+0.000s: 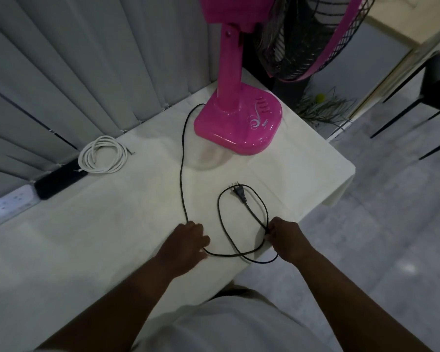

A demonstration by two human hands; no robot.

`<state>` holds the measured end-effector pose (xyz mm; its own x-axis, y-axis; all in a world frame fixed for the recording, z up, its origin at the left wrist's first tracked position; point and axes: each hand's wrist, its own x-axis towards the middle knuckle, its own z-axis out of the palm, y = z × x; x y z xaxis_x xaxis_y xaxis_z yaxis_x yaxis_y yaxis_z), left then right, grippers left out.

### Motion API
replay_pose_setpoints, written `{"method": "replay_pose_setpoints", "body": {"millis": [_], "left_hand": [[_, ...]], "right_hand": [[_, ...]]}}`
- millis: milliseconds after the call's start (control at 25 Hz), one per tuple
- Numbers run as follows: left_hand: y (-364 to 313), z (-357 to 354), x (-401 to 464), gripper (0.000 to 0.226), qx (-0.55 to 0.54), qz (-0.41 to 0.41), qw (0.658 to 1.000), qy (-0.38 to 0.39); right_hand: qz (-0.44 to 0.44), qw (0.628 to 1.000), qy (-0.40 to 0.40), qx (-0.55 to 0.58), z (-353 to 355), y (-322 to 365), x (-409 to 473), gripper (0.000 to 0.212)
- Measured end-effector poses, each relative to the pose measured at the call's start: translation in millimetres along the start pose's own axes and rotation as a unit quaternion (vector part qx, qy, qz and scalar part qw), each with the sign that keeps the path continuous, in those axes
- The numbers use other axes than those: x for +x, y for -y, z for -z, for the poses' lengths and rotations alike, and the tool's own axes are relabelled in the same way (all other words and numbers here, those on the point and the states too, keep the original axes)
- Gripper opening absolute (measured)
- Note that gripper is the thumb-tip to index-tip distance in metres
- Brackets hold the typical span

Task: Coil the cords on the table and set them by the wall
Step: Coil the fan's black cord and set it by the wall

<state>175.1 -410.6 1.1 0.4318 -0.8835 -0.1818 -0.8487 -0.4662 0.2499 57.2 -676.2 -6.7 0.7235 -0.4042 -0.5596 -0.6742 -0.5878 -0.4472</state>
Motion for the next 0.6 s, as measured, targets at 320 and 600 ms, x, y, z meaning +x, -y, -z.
{"method": "replay_pose_setpoints", "body": {"millis": [320, 600], "left_hand": [[-18, -4, -6, 0.029, -0.225, 0.202, 0.943, -0.142], [20, 15, -37, 0.040, -0.259, 0.237, 0.934, -0.072]], "right_hand": [[-0.076, 0.789, -0.007, 0.610, 103, 33, -14, 0.015], [0.125, 0.847, -0.033, 0.516, 141, 57, -33, 0.030]]}}
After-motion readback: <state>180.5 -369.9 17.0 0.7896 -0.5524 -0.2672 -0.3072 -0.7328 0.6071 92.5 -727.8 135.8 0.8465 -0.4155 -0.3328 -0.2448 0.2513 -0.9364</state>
